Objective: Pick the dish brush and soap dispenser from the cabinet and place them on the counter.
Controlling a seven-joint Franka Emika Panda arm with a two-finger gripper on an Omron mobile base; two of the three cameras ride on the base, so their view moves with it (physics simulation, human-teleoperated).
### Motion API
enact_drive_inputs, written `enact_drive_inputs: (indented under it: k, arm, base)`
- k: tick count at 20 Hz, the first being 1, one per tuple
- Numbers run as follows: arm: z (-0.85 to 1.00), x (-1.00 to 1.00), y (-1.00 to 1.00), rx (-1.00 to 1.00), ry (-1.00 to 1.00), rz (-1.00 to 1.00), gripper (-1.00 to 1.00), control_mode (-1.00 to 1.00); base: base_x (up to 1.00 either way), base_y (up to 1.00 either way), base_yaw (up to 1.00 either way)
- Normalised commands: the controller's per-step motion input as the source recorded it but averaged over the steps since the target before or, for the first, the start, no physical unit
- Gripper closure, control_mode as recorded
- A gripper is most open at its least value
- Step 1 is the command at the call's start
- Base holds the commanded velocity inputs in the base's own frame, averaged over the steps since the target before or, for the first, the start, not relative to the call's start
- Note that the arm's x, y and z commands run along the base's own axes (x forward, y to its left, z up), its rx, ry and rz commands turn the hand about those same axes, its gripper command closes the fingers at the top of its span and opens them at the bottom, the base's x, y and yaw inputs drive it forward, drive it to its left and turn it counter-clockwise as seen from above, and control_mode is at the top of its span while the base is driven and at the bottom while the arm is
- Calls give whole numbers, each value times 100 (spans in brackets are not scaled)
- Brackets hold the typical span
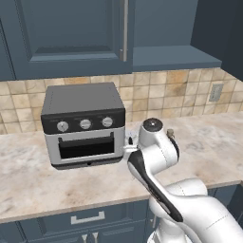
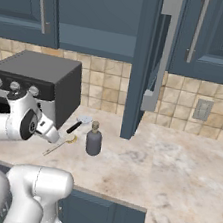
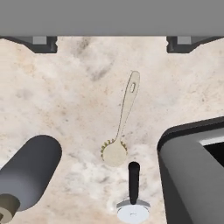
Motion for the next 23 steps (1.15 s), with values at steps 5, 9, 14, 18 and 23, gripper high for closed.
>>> enact_drive_inputs:
  k: [5, 9, 14, 18, 23]
  arm:
    - [43, -16, 0, 0, 12, 13, -100, -100]
    - [42, -32, 0, 0, 2, 12, -100, -100]
    - [37, -42, 2, -2, -9, 17, -100, -100]
    - [27, -53, 0, -8, -6, 25, -100, -100]
    - [39, -47, 0, -7, -9, 21, -100, -100]
  base:
    - [0, 0, 0]
    - [0, 0, 0]
    - [0, 0, 0]
    - [0, 0, 0]
    - [0, 0, 0]
